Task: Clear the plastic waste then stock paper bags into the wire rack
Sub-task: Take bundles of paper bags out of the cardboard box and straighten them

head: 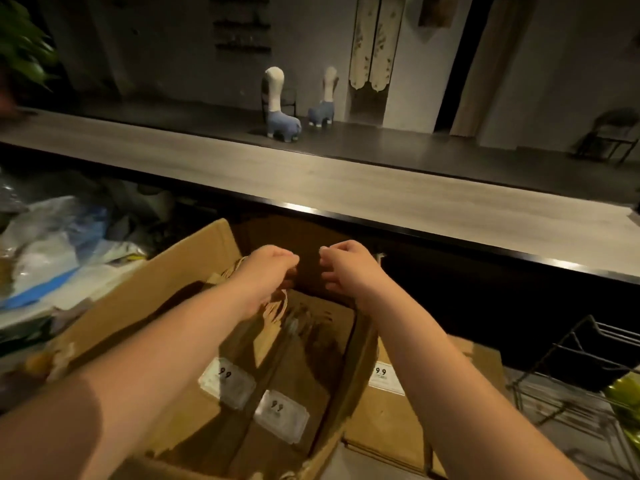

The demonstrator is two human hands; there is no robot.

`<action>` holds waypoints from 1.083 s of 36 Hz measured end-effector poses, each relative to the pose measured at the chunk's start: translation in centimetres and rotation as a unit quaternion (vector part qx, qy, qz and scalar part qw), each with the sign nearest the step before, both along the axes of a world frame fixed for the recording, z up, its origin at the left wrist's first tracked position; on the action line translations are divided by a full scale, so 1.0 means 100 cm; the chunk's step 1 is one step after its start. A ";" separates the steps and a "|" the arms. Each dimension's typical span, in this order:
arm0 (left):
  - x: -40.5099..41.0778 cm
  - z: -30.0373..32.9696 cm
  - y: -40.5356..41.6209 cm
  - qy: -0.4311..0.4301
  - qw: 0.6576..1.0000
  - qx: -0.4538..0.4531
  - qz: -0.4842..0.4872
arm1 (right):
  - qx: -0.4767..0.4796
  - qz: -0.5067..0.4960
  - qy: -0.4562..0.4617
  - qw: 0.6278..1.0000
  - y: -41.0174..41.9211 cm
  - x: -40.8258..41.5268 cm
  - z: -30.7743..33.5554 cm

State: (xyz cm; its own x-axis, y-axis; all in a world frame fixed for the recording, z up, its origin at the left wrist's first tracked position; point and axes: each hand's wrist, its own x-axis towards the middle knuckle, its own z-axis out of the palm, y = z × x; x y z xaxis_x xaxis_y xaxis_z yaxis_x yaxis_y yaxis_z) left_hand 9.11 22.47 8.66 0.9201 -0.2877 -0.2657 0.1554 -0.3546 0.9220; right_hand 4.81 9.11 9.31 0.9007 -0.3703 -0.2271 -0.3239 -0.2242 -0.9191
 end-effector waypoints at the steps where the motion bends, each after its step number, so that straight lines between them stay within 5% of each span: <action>1: 0.008 -0.004 0.010 0.011 1.000 0.022 0.006 | 0.001 0.015 0.016 1.000 0.006 0.007 -0.001; 5: 0.037 -0.023 0.061 0.058 0.990 0.130 0.011 | 0.010 0.079 0.098 0.992 0.044 0.033 -0.010; 12: 0.060 -0.055 0.122 0.114 0.950 0.287 -0.041 | -0.167 0.164 0.188 0.954 0.091 0.059 -0.043; 16: 0.065 -0.077 0.140 0.140 0.938 0.307 -0.074 | -0.284 0.197 0.264 0.900 0.096 0.062 -0.084; 39: 0.071 -0.088 0.139 0.090 0.917 0.342 -0.184 | -0.324 0.219 0.241 0.888 0.078 0.062 -0.132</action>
State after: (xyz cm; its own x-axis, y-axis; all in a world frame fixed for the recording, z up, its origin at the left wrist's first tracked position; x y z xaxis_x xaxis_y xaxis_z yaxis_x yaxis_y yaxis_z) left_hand 16.21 36.39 -0.14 0.7174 -0.2786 -0.6386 0.0375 -0.8998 0.4348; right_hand 10.99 16.91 -3.92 0.8463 -0.2030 -0.4926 -0.3970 -0.8569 -0.3289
